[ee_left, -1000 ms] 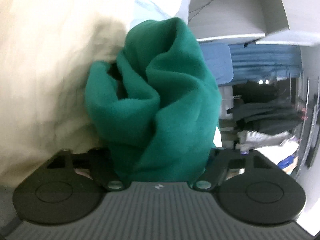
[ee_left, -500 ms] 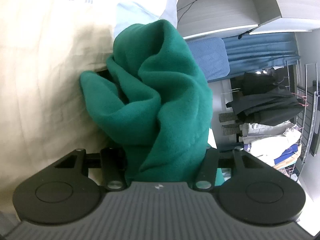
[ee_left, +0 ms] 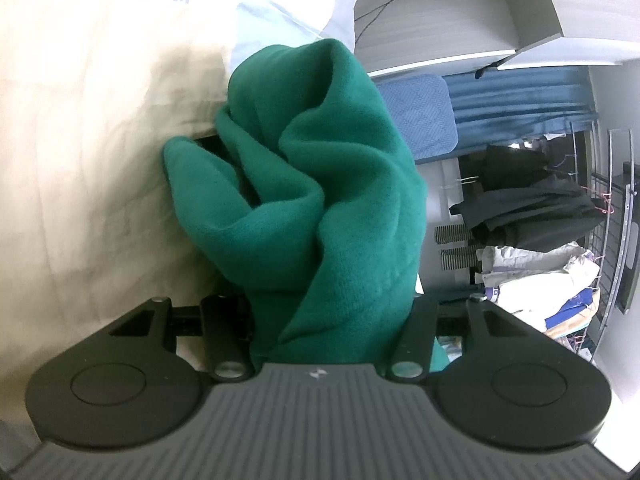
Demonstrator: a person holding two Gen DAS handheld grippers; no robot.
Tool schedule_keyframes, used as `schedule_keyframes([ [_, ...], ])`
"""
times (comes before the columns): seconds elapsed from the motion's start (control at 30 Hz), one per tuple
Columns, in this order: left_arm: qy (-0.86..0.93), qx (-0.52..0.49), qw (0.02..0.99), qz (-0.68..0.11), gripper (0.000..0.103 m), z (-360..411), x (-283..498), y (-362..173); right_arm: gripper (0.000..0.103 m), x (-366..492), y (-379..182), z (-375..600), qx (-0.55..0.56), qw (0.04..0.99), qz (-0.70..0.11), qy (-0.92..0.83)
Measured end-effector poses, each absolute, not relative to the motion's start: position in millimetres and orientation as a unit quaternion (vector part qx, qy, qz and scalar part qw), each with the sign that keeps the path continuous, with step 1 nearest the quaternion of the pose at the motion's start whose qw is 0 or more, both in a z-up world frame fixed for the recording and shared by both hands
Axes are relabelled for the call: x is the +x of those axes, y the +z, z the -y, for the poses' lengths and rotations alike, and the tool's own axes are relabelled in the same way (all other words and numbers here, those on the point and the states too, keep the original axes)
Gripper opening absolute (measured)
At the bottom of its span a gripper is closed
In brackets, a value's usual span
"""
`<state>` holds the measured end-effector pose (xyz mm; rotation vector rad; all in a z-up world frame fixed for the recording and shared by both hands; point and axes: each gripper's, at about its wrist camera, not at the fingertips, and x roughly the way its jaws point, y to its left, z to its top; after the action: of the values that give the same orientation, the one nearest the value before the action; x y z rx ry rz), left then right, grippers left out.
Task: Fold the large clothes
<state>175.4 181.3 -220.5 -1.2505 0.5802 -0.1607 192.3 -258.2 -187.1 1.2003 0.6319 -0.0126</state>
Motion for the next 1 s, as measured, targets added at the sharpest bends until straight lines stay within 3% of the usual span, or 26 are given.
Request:
schedule_keyframes([
  [0.1,-0.075,-0.573,0.771,-0.267,0.058,-180.5,176.4,-219.6,0.102,210.5,-189.5,256.7,0.543,0.784,-0.299,0.023],
  [0.23,-0.079,-0.566,0.777,-0.264,0.058,-179.6,178.4,-217.2,0.068,219.1,-178.9,249.8,0.511,0.805,-0.294,0.061],
  [0.33,-0.087,-0.566,0.777,-0.26,0.057,-181.0,180.0,-217.8,0.056,218.4,-163.3,246.8,0.485,0.822,-0.284,0.087],
  [0.53,-0.11,-0.554,0.789,-0.242,0.057,-185.4,174.6,-210.9,0.053,205.3,-132.5,242.8,0.473,0.837,-0.228,0.15],
  [1.0,-0.205,-0.566,0.762,-0.238,0.053,-171.2,128.8,-187.9,0.05,122.2,-53.6,260.9,0.39,0.879,-0.183,0.204],
])
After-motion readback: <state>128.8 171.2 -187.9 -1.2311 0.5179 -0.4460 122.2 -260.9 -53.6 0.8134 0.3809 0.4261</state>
